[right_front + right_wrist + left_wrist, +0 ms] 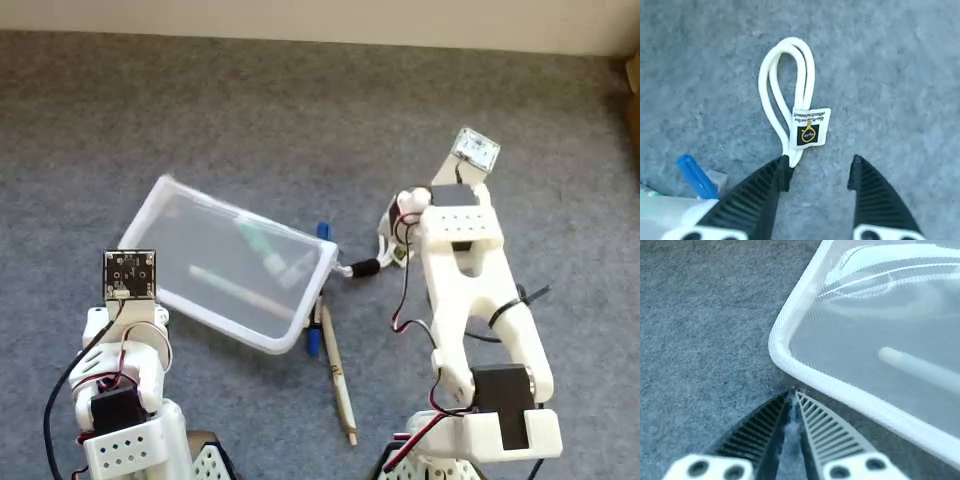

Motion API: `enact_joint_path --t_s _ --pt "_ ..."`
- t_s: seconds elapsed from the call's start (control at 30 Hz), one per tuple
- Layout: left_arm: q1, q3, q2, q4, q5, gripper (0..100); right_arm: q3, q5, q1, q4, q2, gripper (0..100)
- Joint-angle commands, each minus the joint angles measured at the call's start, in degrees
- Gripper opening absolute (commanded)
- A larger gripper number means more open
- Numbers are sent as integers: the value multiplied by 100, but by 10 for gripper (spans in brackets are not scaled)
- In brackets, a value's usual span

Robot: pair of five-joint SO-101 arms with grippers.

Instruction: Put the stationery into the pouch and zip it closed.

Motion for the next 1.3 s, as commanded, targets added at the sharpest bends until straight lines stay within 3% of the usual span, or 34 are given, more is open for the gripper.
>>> enact_joint_path --t_s 0.0,0.2,0.43,1.0,1.2,1.27 --pt "-92 110 -66 26 35 11 -382 -598 -198 110 -66 197" --pt "-92 110 -66 26 35 11 -365 -1600 -760 119 -31 195" --pt "-92 110 -66 35 35 11 -251 -1987 -1244 84 787 195" --pt "-92 110 -66 44 35 11 -892 -2673 -1174 -435 1868 193" --pt "-92 110 -66 62 35 11 -901 -2646 -1095 -488 1982 21" --pt "-92 110 -66 62 35 11 -910 -2646 -963 -488 1982 5"
